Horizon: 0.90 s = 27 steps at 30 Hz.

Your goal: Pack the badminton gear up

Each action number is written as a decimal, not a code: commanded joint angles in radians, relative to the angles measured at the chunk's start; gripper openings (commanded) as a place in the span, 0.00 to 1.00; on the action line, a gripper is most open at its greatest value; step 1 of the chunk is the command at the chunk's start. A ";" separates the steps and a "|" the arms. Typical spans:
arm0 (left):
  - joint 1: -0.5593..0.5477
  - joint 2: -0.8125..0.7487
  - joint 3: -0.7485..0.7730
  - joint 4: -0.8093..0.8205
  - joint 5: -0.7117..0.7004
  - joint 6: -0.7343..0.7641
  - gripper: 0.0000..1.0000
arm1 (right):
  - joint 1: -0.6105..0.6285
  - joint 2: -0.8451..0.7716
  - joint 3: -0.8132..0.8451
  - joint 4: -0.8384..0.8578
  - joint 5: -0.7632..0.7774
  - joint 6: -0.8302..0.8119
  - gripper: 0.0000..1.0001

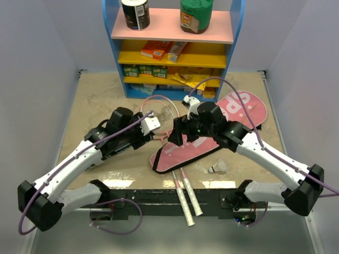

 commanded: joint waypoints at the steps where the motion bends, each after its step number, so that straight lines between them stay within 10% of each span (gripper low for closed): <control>1: -0.008 -0.086 -0.039 0.067 0.175 -0.079 0.00 | 0.002 -0.054 0.130 -0.074 -0.018 -0.033 0.80; 9: -0.009 -0.186 -0.108 0.202 0.406 -0.157 0.00 | 0.002 -0.026 0.246 -0.082 -0.119 -0.041 0.56; 27: -0.009 -0.127 -0.114 0.356 0.487 -0.243 0.00 | 0.053 0.076 0.219 0.041 -0.300 0.042 0.50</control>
